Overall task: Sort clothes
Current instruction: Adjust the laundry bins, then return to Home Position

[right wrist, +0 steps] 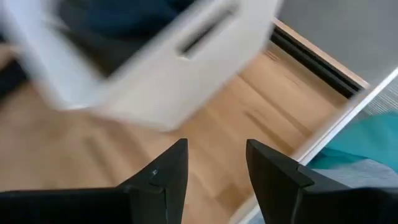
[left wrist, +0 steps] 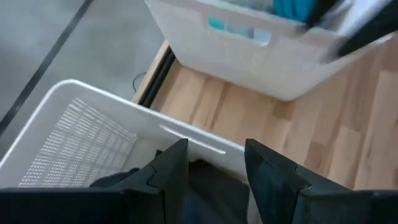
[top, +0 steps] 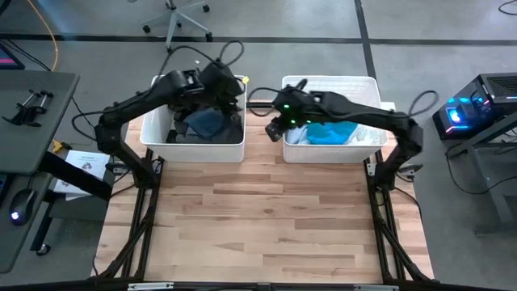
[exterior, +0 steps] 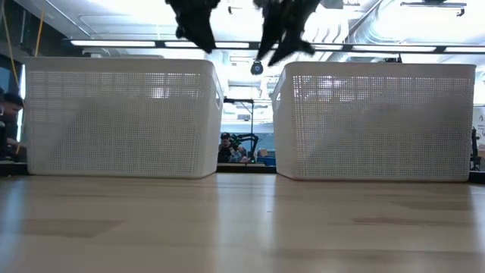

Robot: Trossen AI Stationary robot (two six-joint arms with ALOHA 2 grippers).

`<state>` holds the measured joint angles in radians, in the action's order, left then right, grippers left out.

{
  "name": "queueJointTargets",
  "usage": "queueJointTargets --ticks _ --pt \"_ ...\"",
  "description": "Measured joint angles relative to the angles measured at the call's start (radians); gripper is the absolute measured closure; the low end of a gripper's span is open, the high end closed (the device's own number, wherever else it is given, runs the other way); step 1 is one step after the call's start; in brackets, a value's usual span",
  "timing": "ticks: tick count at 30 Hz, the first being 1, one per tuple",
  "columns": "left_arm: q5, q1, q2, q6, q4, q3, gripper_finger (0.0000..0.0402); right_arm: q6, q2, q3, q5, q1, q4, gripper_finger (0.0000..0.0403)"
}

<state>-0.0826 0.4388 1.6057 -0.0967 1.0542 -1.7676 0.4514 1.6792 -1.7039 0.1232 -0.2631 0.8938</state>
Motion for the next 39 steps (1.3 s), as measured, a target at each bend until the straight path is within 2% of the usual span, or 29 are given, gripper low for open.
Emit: queueJointTargets --ticks 4,6,8,12,16,20,23,25,28,31,35,39 --pt "0.004 0.001 -0.065 0.035 -0.008 -0.001 0.0255 0.035 0.080 -0.002 0.045 -0.040 0.045 0.0254" --pt "-0.003 0.001 -0.088 0.045 -0.011 -0.001 0.0255 0.081 0.088 -0.006 0.099 -0.046 0.094 0.0254" --pt "-0.009 0.001 -0.103 0.065 -0.008 -0.001 0.0255 0.090 0.085 -0.007 0.106 -0.047 0.106 0.0254" --pt "0.005 0.000 -0.137 0.096 0.004 -0.001 0.0255 0.059 0.021 0.004 0.142 -0.029 0.064 0.0254" --pt "0.037 0.015 -0.196 0.095 -0.009 0.027 0.0255 0.043 -0.132 -0.001 0.228 0.014 0.082 0.0254" --pt "0.037 0.052 -0.272 0.079 -0.015 0.075 0.0255 0.036 -0.282 0.001 0.233 0.121 0.170 0.0254" --pt "0.037 0.076 -0.336 0.077 -0.026 0.121 0.0255 0.040 -0.398 0.001 0.195 0.269 0.230 0.0254" --pt "0.037 0.087 -0.378 0.079 -0.035 0.148 0.0255 0.096 -0.468 0.030 0.208 0.383 0.247 0.0254" --pt "0.037 0.099 -0.434 0.129 -0.066 0.193 0.0255 0.213 -0.586 0.157 0.223 0.549 0.217 0.0254" --pt "0.033 0.104 -0.480 0.182 -0.112 0.234 0.0255 0.310 -0.742 0.357 0.270 0.697 0.073 0.0254" --pt "0.032 0.104 -0.522 0.203 -0.192 0.290 0.0255 0.382 -0.941 0.670 0.287 0.814 -0.234 0.0269" --pt "0.031 0.103 -0.535 0.285 -0.247 0.340 0.0255 0.307 -1.087 0.947 0.245 0.854 -0.594 0.0332"
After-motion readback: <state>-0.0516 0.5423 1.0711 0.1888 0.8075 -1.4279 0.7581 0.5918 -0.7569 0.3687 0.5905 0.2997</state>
